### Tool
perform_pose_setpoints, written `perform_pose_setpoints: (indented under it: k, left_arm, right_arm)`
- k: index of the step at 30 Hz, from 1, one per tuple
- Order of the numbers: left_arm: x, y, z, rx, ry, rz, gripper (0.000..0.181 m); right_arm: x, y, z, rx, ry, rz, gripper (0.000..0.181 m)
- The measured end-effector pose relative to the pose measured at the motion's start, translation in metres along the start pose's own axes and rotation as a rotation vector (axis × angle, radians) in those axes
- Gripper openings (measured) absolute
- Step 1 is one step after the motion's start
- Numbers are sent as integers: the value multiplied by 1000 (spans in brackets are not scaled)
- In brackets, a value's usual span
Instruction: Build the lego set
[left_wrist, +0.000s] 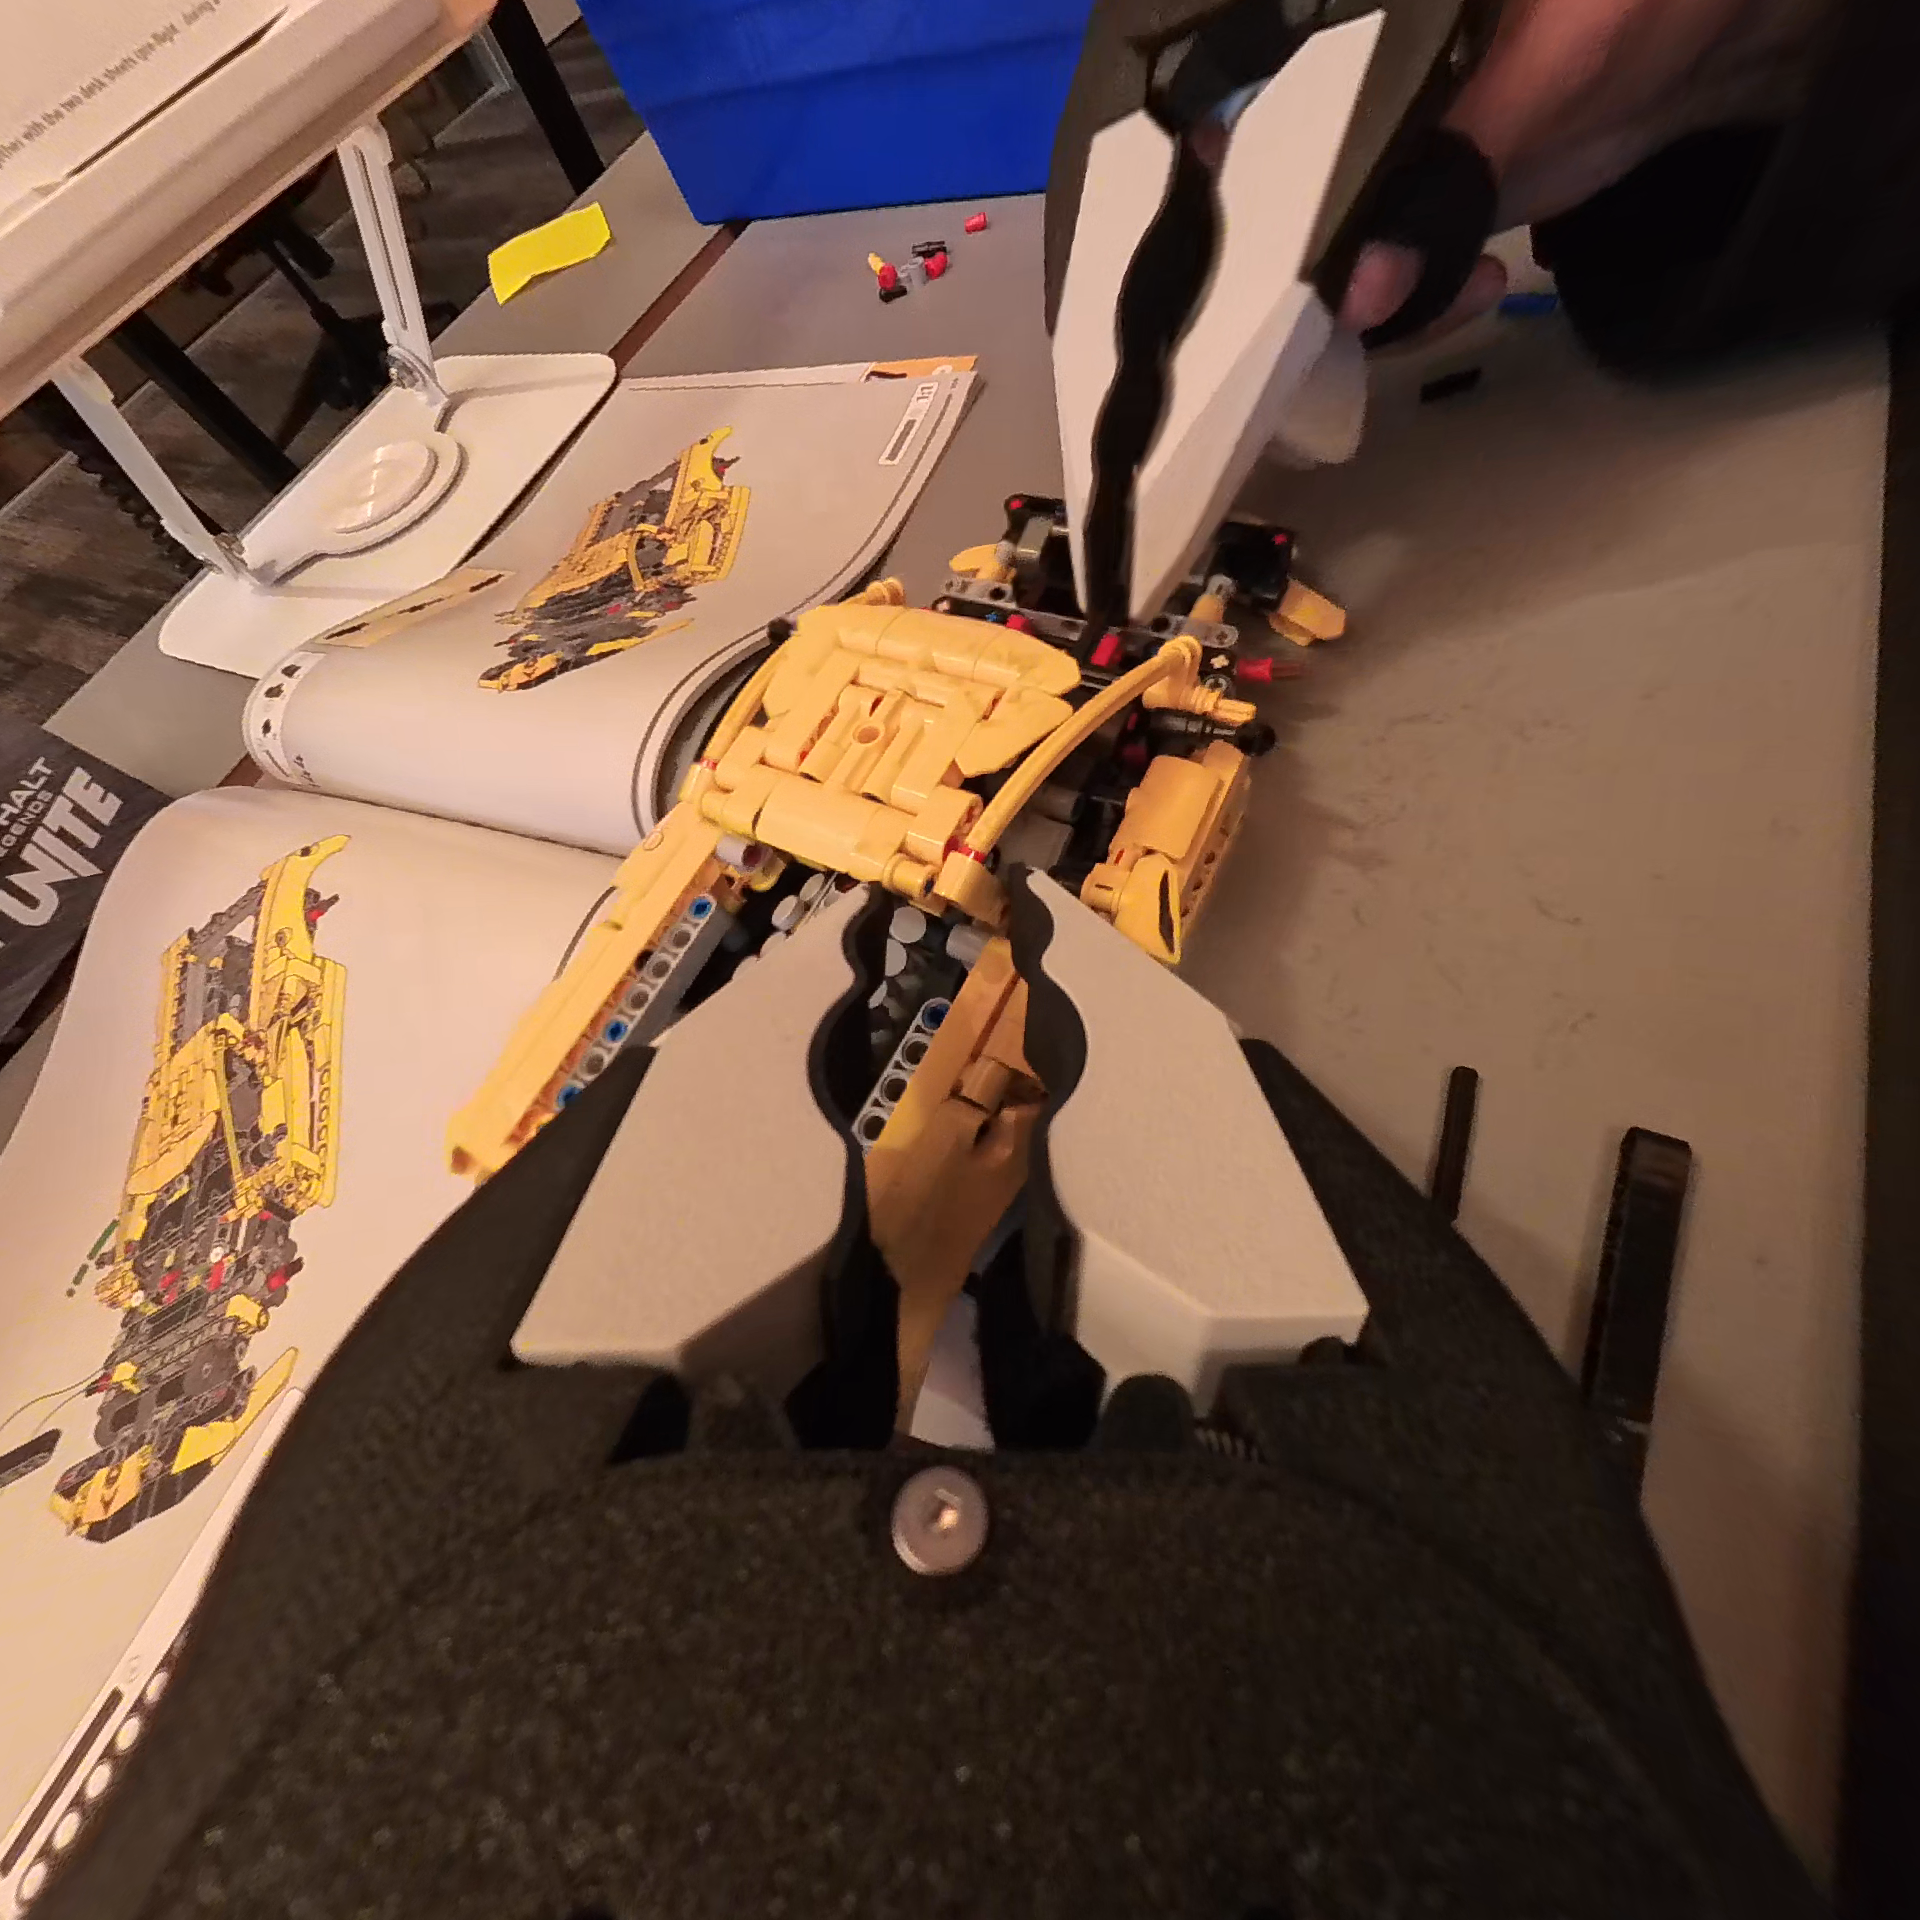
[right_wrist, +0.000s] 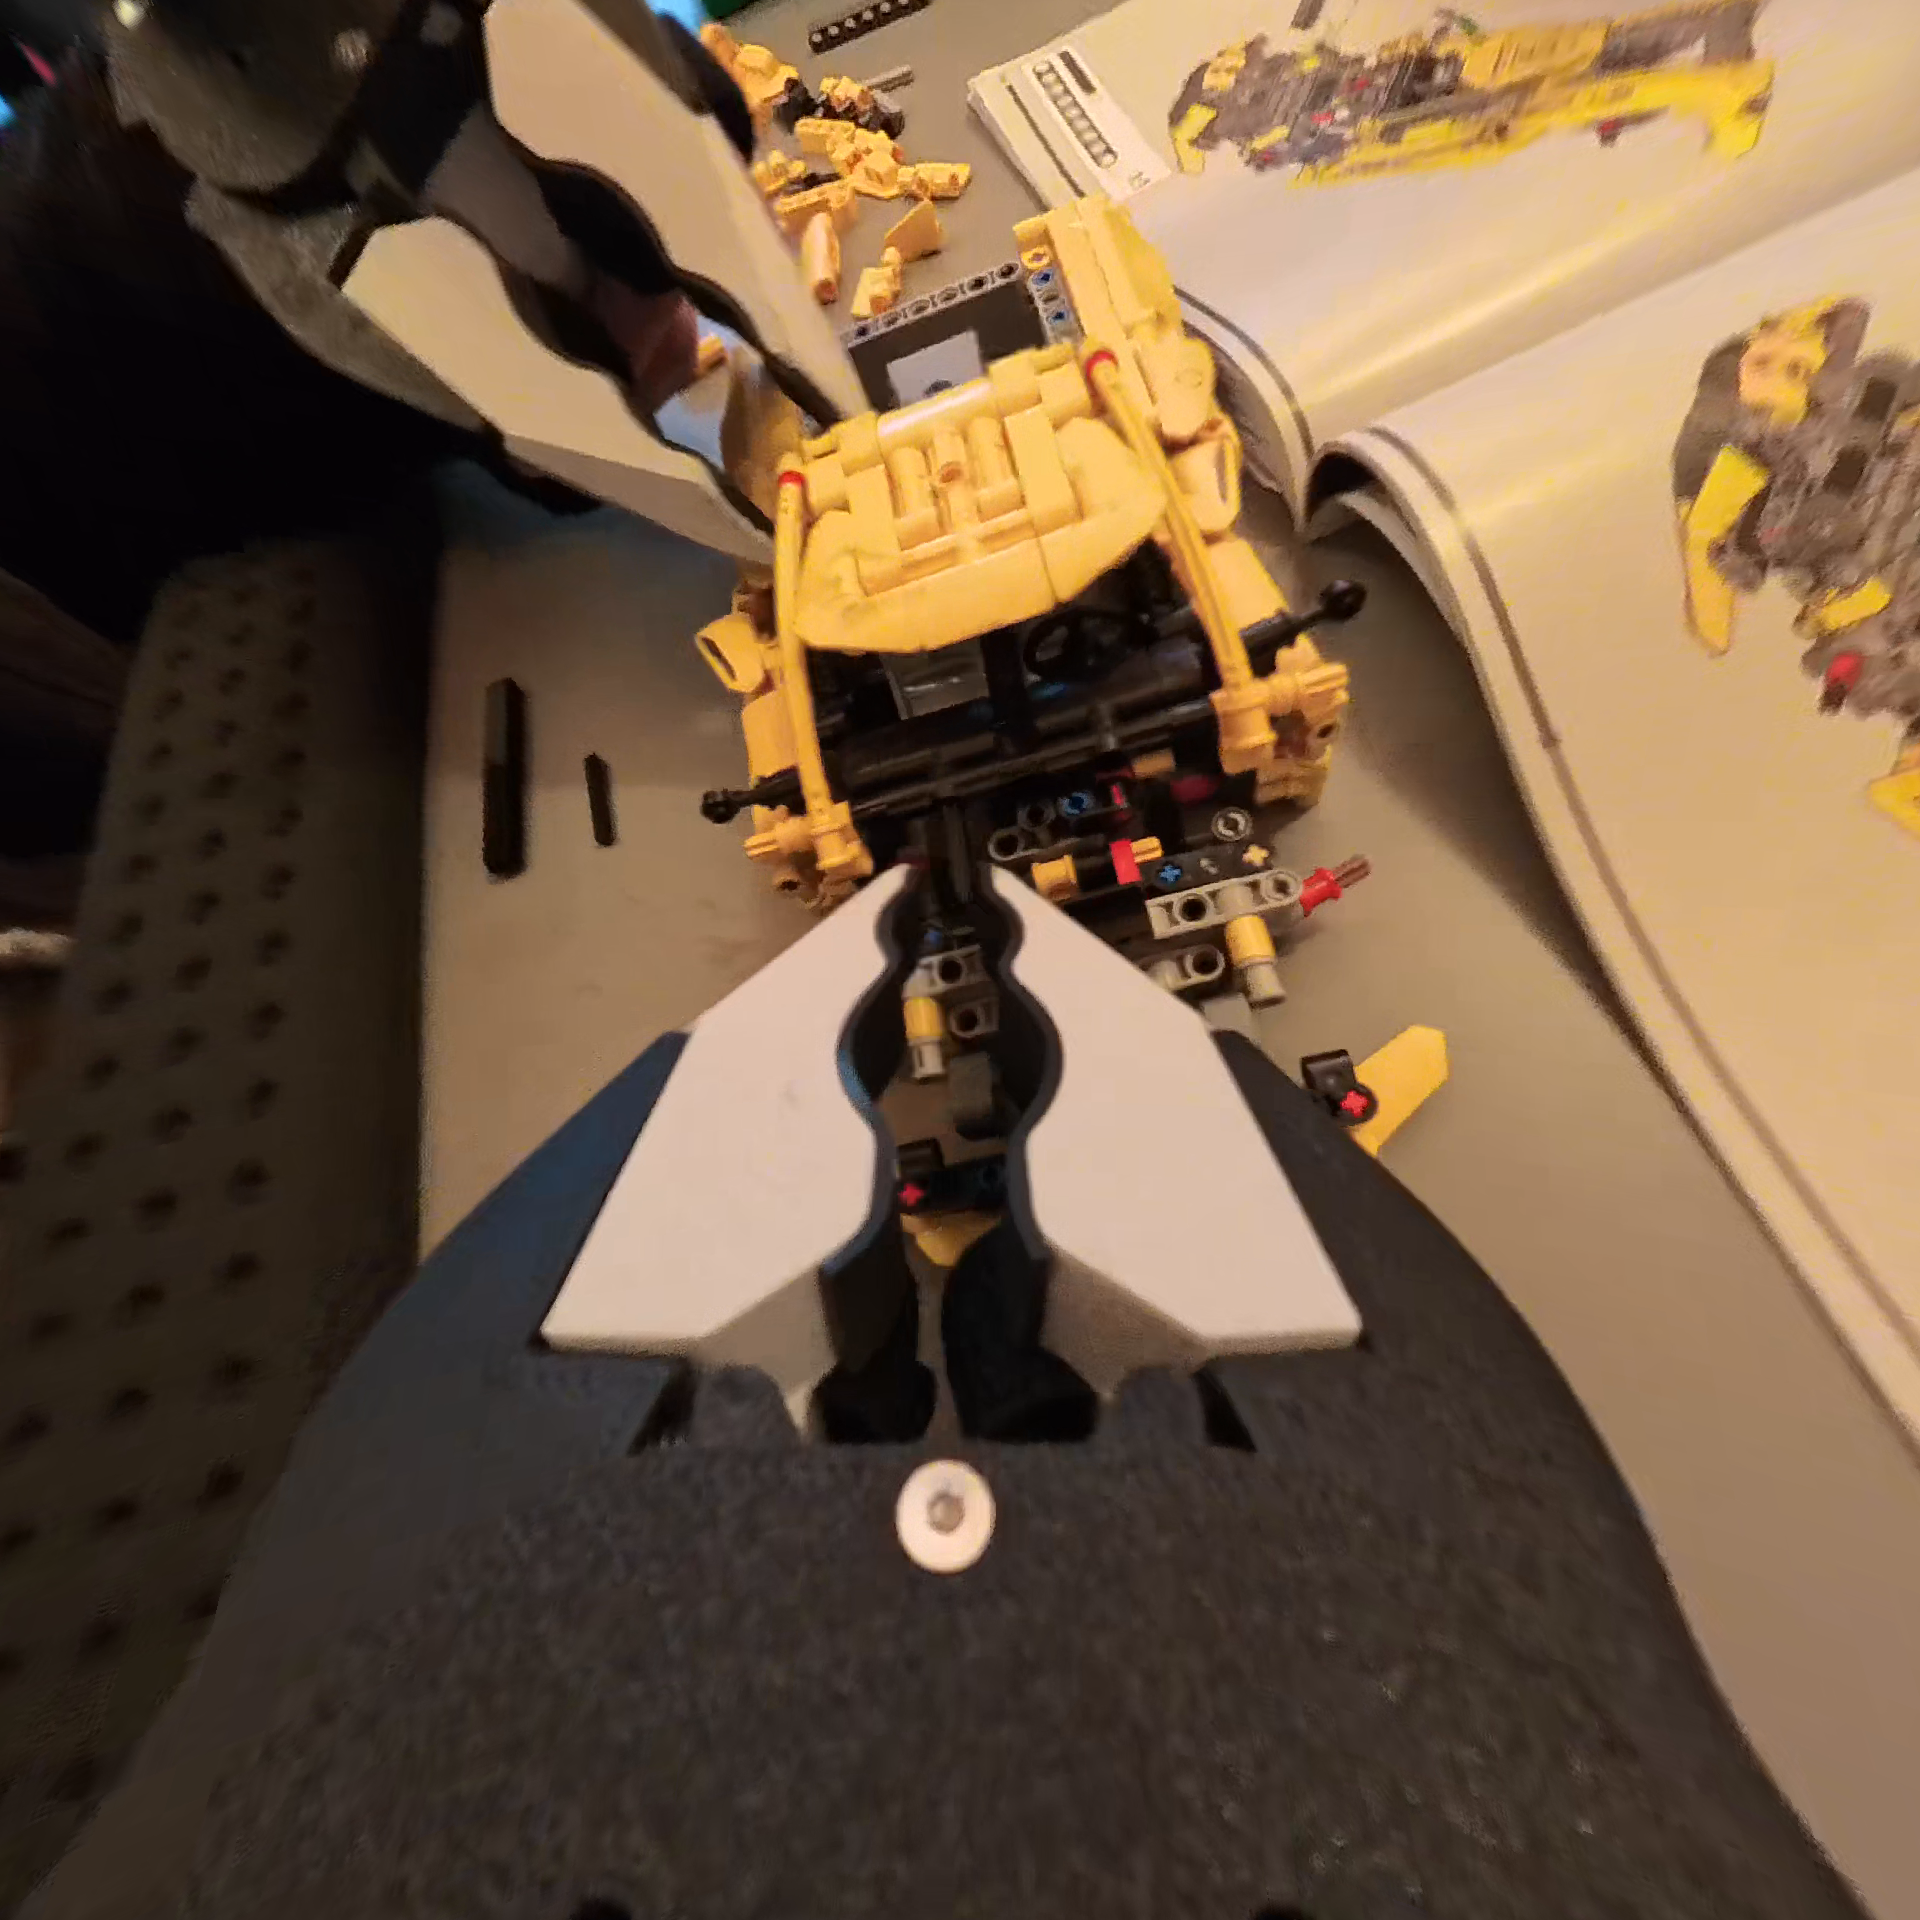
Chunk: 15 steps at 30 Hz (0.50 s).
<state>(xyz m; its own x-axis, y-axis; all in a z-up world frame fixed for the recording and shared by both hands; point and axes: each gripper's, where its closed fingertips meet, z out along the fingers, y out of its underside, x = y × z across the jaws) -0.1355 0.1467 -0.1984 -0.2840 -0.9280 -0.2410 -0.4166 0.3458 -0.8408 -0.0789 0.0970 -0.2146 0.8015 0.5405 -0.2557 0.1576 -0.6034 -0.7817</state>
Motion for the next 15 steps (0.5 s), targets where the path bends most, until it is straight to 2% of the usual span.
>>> perform_pose_setpoints:
  k: [2, 5, 10, 15]
  left_arm:
    - [0, 0, 0, 1, 0, 0, 23]
    - [0, 0, 0, 1, -1, 2, 23]
    - [0, 0, 0, 2, -1, 2, 23]
    - [0, 0, 0, 2, -1, 3, 23]
  right_arm:
    - [-2, -2, -3, 4, 29, -95, 20]
    - [-2, -9, -15, 57, 93, -262, 21]
    - [-7, -13, -17, 74, 197, -503, 13]
    - [5, -6, -11, 43, 333, -632, 1]
